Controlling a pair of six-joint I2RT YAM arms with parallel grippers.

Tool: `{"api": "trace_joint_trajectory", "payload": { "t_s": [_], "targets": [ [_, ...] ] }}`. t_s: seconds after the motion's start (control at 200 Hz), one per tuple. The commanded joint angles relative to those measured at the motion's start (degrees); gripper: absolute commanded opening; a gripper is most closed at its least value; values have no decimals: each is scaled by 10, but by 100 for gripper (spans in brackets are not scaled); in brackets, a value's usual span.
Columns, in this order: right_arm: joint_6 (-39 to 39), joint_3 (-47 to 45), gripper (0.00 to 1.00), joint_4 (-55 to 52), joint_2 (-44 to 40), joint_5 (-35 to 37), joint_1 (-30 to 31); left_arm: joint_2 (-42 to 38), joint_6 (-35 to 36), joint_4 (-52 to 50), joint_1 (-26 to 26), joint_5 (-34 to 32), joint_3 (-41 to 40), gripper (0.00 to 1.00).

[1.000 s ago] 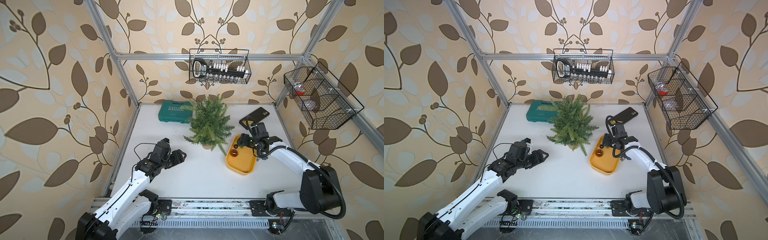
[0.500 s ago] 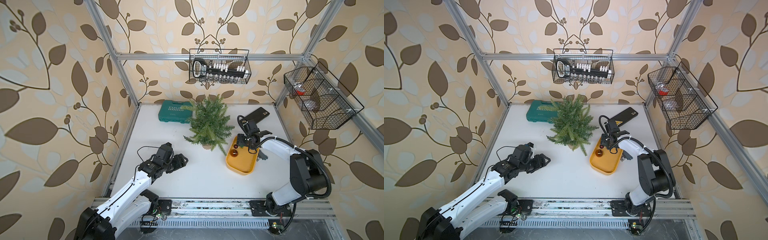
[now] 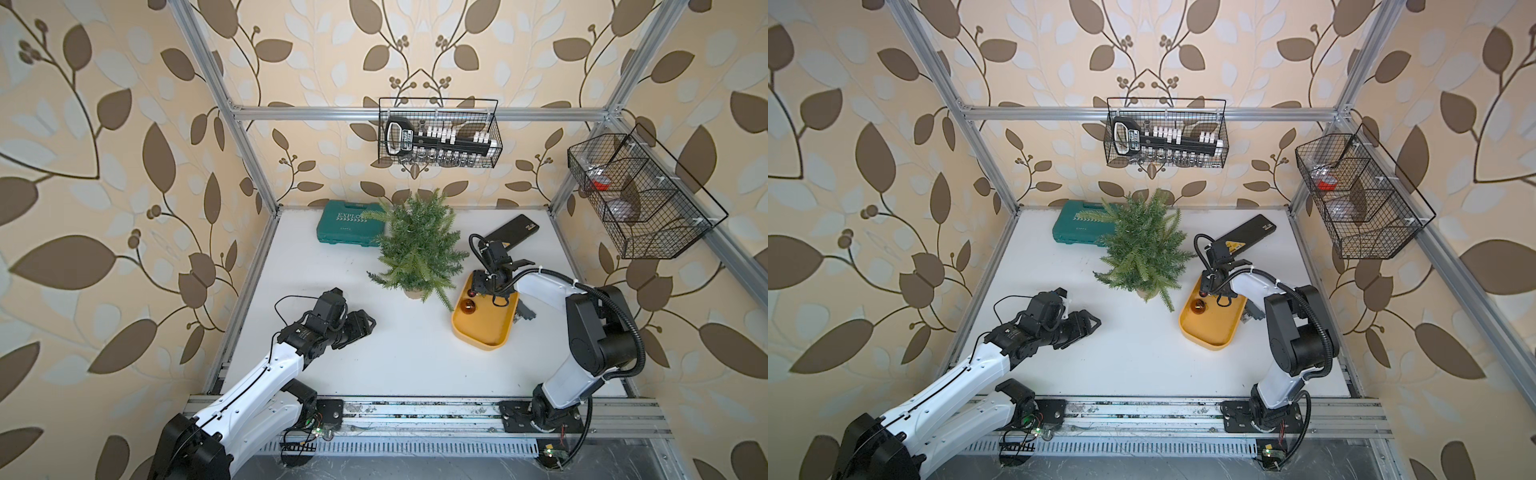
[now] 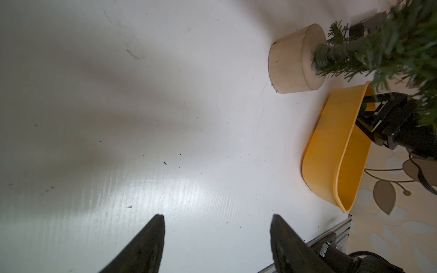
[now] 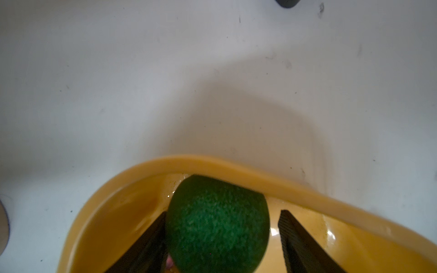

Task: Decorate the small christmas tree with ornaments
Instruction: Pick up an ornament from the container.

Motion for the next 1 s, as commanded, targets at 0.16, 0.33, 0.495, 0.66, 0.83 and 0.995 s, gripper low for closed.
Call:
{"api": "trace_joint_trajectory", "payload": {
  "t_s": [0.16, 0.33, 0.495, 0.66, 0.83, 0.995],
  "targets": [
    [-5, 13, 61, 11, 17, 8, 3, 6, -5, 19, -4, 15, -5, 71],
    [-4, 2, 54, 12, -5, 0, 3, 4, -2, 15, -4, 21, 2, 71],
    [1, -20, 51, 1, -77, -7, 5, -15, 6, 9, -4, 33, 21, 70],
    [8, -46, 51, -21, -188, -32, 6, -46, 17, -2, -9, 45, 44, 70],
    [5, -63, 51, -24, -319, -91, 6, -90, 22, -2, -15, 70, 70, 66],
    [-11, -36, 51, -37, -394, -187, 7, -138, 24, 0, -25, 85, 109, 60]
  ]
}}
